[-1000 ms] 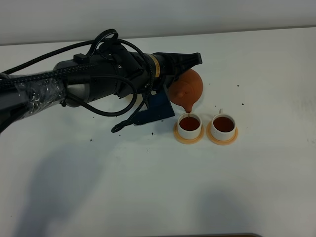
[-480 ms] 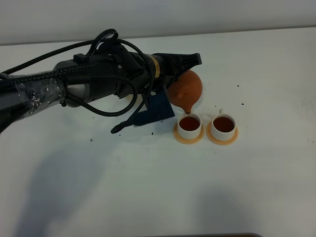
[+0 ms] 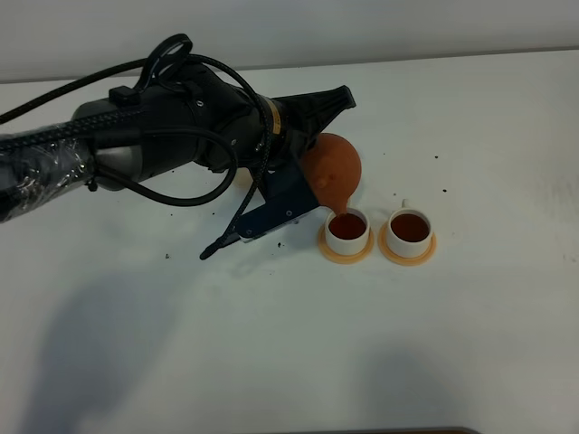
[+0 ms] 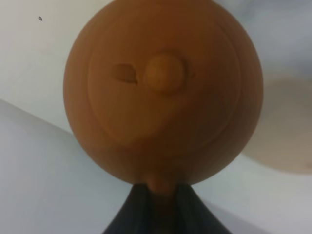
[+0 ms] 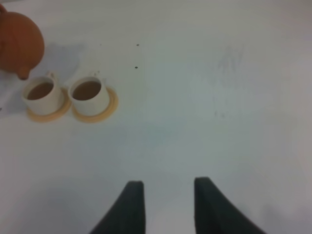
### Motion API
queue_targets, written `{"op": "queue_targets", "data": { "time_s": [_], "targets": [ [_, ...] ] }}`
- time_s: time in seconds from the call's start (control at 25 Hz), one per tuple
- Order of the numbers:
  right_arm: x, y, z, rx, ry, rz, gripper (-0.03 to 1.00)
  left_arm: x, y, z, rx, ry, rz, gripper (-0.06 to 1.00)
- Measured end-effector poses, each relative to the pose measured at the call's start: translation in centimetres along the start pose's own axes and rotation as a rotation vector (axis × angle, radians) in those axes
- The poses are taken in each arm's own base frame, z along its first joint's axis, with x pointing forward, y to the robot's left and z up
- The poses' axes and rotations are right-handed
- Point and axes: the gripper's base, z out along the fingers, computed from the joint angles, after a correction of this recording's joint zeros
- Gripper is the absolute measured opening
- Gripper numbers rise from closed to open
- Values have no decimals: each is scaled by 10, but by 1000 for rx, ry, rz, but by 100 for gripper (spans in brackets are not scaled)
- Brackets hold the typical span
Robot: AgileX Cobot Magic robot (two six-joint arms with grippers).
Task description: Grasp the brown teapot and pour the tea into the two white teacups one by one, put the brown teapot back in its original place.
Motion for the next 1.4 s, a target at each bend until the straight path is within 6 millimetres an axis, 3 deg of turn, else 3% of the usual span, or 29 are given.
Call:
{"op": "queue_targets", "data": {
  "time_s": [0.36,0.68,0.88,1.4],
  "targets": [
    [0,0,0,0,0,0,24,15,-12,-27,76,-2,-379,12],
    [0,0,0,0,0,0,24,14,-36,-33,284,-35,-785,12],
    [0,0,0,0,0,0,24,10,-41,-34,339,-89,-1043,12],
    [0,0,0,0,0,0,24,10,-61,-29,500,-145,-1365,12]
  ]
}}
